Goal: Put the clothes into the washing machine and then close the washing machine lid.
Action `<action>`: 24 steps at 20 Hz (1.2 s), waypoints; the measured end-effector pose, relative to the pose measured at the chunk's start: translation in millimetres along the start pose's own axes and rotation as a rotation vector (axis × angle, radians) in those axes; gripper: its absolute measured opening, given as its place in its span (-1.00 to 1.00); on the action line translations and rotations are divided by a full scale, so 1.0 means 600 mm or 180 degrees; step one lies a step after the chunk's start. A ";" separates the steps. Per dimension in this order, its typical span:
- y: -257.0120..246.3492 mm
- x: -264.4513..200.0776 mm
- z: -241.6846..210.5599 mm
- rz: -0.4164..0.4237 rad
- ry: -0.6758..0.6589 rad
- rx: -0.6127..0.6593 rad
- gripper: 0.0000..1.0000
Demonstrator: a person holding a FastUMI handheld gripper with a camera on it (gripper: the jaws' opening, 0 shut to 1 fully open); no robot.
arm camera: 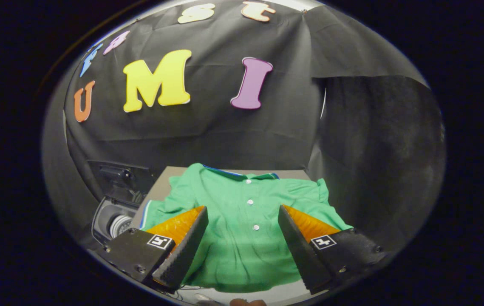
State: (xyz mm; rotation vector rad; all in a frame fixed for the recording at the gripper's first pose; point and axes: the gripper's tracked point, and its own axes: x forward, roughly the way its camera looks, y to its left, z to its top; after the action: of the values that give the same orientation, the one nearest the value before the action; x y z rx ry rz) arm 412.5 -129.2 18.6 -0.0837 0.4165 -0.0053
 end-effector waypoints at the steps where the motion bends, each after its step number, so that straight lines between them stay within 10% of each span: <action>1: 0.000 0.012 -0.011 0.0028 0.0071 -0.0007 1.00; 13: 0.015 0.043 -0.064 0.0285 0.0537 0.0130 0.99; 16: 0.015 0.036 -0.060 0.0270 0.0504 0.0115 -0.53; 24: 0.070 -0.021 -0.012 0.0467 0.0330 0.0394 -0.87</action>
State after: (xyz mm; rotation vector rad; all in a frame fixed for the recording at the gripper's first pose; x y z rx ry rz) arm 397.5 -87.7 13.8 0.0697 0.5241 0.1094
